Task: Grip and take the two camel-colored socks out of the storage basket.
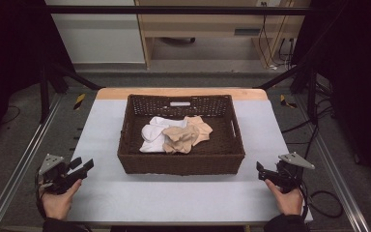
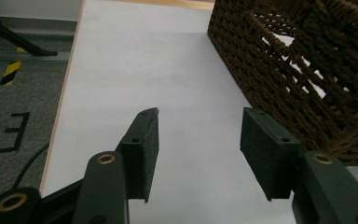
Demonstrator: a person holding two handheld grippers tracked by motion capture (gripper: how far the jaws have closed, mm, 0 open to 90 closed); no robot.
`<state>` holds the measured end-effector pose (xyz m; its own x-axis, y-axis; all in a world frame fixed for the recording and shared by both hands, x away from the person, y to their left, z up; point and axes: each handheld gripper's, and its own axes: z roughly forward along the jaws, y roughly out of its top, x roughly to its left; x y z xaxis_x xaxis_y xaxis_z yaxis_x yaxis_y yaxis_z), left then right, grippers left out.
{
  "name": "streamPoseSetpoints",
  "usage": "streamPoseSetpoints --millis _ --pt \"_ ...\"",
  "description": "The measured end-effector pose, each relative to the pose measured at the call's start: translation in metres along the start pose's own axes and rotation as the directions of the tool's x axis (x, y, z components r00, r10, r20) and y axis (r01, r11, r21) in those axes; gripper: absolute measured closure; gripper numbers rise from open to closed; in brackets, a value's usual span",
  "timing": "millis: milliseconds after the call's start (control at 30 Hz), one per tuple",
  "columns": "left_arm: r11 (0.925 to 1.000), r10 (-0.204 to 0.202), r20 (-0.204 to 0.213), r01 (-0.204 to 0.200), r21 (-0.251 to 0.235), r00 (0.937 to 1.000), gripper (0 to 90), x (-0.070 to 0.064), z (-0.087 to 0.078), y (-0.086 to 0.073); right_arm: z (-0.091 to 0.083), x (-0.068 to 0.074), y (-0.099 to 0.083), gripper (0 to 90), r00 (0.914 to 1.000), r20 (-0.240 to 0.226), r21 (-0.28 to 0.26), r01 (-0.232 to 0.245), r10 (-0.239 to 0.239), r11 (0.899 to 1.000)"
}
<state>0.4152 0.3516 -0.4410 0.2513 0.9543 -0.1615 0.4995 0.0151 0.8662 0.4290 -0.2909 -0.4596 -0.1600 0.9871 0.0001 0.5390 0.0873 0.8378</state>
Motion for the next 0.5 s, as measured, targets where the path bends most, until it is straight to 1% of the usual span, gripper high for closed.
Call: streamPoseSetpoints --millis 67,133,200,267,433,500 --pt "0.9999 0.004 0.002 -0.003 -0.011 1.0 46.2 -0.002 -0.002 0.002 0.0 0.0 0.0 4.9 1.0 0.002 -0.003 0.003 -0.003 1.0" --pt "0.9998 0.005 0.012 -0.004 -0.019 0.9999 44.7 -0.004 -0.004 0.005 0.0 0.001 0.0 4.9 1.0 0.003 -0.003 0.004 -0.004 1.0" --pt "0.9994 0.016 0.015 -0.015 -0.032 0.9998 44.1 -0.006 -0.005 0.01 -0.001 0.001 0.001 4.9 1.0 0.005 -0.009 0.004 -0.004 1.0" --pt "0.9988 0.017 0.02 -0.016 -0.046 0.9997 43.6 -0.008 -0.007 0.015 -0.002 0.001 0.001 4.8 1.0 0.005 -0.016 -0.005 0.005 1.0" --pt "0.9971 0.01 0.041 -0.007 -0.076 0.9991 43.1 -0.014 -0.009 0.03 -0.003 0.003 0.003 5.1 1.0 0.0 -0.016 0.002 -0.002 1.0" --pt "0.9959 0.016 0.054 -0.012 -0.09 0.9984 43.2 -0.018 -0.011 0.037 -0.004 0.003 0.003 5.0 1.0 0.002 -0.022 0.004 -0.004 1.0"
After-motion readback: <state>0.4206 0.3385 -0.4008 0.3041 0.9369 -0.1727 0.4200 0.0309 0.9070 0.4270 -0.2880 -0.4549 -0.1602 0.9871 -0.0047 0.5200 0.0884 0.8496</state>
